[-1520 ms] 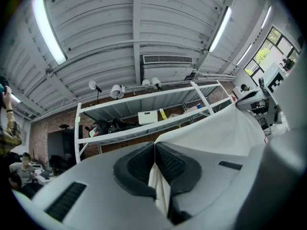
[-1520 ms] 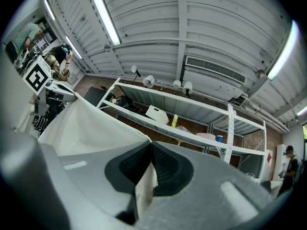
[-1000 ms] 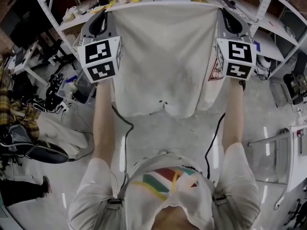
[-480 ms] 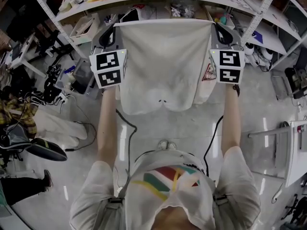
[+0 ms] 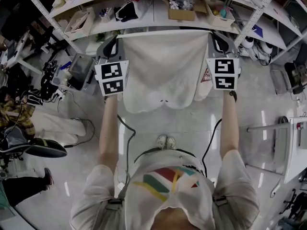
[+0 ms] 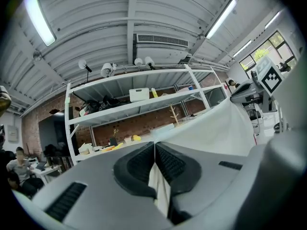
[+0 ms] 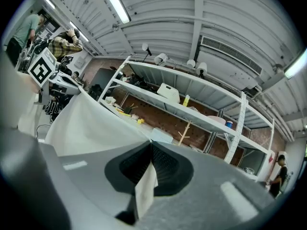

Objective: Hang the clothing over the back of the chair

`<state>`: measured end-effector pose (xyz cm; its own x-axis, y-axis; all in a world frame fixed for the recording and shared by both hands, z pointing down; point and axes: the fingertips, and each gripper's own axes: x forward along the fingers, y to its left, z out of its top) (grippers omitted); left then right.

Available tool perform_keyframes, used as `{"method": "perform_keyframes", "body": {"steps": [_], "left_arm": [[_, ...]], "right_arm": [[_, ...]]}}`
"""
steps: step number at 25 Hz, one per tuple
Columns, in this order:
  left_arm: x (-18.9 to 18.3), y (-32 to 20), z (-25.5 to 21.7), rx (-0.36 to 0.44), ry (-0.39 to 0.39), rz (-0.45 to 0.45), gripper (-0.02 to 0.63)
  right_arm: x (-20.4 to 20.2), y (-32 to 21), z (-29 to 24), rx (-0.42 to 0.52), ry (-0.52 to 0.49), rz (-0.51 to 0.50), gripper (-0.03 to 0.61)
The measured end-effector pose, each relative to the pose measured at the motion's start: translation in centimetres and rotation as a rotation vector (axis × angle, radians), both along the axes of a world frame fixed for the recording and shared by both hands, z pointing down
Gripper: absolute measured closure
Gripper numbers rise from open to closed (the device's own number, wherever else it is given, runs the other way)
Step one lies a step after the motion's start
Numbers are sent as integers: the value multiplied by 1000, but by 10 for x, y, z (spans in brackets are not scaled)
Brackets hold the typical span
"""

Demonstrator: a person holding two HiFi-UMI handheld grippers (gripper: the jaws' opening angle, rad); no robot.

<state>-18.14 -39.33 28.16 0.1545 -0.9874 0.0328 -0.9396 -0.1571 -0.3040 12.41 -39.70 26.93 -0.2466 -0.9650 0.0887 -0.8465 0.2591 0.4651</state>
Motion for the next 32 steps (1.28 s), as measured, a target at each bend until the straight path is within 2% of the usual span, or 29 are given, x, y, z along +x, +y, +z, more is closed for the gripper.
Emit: {"method": "perform_keyframes", "body": {"steps": [10, 15, 22, 28, 32], "left_arm": [[15, -4, 24, -31, -28, 32, 598], [16, -18, -2, -1, -47, 27, 597], [17, -40, -57, 86, -77, 13, 598], [20, -74, -65, 58, -102, 24, 598], [22, -78, -66, 68, -87, 18, 598]], "right_arm": [[15, 0, 32, -54, 7, 24, 569], [17, -8, 11, -15, 16, 18, 569], [17, -37, -40, 57, 38, 12, 569], [19, -85, -53, 18, 66, 25, 569], [20, -89, -55, 15, 64, 31, 569]]}}
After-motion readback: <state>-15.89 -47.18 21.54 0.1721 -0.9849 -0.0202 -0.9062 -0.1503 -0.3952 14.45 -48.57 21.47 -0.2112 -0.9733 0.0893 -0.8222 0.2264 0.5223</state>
